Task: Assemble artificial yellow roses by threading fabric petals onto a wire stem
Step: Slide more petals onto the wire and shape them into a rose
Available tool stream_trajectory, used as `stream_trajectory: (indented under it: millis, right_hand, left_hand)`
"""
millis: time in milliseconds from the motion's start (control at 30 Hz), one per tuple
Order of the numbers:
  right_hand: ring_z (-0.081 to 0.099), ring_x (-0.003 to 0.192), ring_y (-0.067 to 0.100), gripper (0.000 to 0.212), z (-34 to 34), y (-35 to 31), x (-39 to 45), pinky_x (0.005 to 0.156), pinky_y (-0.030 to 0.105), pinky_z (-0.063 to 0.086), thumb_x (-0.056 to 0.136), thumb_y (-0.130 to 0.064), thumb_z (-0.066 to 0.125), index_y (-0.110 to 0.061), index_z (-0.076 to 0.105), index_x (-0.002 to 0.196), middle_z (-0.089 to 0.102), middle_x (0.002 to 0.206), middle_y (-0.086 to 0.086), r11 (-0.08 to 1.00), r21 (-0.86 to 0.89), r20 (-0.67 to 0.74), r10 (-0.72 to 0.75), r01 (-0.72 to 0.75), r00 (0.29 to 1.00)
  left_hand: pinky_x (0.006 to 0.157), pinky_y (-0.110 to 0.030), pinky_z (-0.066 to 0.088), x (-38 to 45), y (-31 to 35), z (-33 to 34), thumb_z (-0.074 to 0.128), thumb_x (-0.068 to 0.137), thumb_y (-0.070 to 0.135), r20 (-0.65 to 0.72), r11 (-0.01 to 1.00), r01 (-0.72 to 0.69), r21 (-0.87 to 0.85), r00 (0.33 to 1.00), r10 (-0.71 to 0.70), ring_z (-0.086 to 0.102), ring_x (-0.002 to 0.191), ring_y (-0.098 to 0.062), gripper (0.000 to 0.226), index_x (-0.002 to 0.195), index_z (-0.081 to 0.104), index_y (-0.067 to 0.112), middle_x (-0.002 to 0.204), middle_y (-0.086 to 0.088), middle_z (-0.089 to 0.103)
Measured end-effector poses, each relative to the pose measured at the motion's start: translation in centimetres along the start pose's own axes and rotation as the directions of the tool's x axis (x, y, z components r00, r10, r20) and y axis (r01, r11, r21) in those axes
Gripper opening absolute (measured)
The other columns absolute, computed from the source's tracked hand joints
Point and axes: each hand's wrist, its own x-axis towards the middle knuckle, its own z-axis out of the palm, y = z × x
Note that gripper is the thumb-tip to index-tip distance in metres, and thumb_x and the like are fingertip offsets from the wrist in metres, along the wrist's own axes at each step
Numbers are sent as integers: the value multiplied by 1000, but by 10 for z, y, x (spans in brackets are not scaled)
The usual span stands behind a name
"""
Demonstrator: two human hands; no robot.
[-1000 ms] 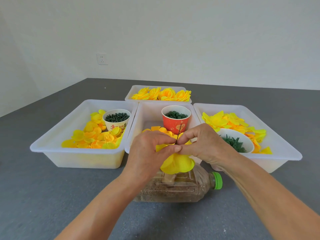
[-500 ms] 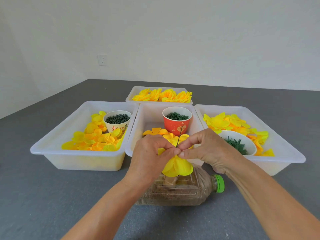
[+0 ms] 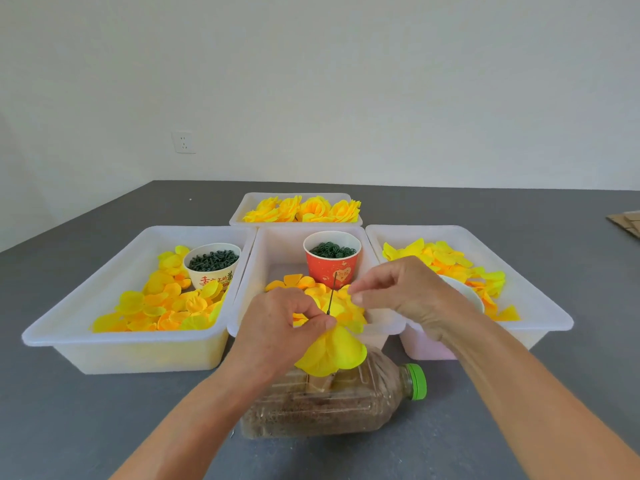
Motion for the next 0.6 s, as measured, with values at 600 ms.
stream_trajectory:
  millis: [600]
  right_hand:
    - [57,74,25,25,-78,92,124,59,27,41,72,-19,76,-7,54,72,53,67,4,708,-536,-479,194,-460,856]
  left_hand:
    - [62,-8,36,12,5,-9,75,74,21,134,998,-45,48,990,39,54,72,1,15,61,67,21,66,15,62]
